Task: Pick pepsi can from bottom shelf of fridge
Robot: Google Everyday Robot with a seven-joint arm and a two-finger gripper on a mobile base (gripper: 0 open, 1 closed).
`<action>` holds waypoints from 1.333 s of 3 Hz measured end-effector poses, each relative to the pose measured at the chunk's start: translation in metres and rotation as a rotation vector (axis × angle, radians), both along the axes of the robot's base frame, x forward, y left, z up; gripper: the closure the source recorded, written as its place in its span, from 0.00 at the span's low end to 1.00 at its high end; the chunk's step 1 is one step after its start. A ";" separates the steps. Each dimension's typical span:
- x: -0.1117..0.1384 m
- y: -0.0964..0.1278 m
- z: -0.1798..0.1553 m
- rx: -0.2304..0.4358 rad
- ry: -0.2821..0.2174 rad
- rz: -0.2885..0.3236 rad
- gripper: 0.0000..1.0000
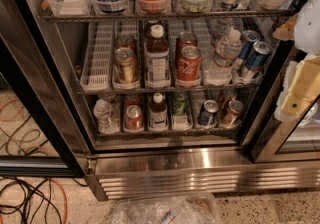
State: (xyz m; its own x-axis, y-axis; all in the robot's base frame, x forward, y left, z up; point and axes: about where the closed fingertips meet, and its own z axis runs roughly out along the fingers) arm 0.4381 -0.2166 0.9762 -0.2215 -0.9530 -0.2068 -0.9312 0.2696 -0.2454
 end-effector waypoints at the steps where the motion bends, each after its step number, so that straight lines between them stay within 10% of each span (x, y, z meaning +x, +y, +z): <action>1: 0.000 0.002 0.004 0.011 -0.012 0.003 0.00; 4: -0.032 0.025 -0.060 0.412 -0.126 -0.147 0.00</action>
Offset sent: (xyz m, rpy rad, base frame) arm 0.0101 0.0154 -0.0109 0.3140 -0.1156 -0.1324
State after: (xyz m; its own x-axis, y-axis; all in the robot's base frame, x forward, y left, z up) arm 0.4063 -0.1917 0.9160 -0.2966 -0.7461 -0.5961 -0.8455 0.4954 -0.1993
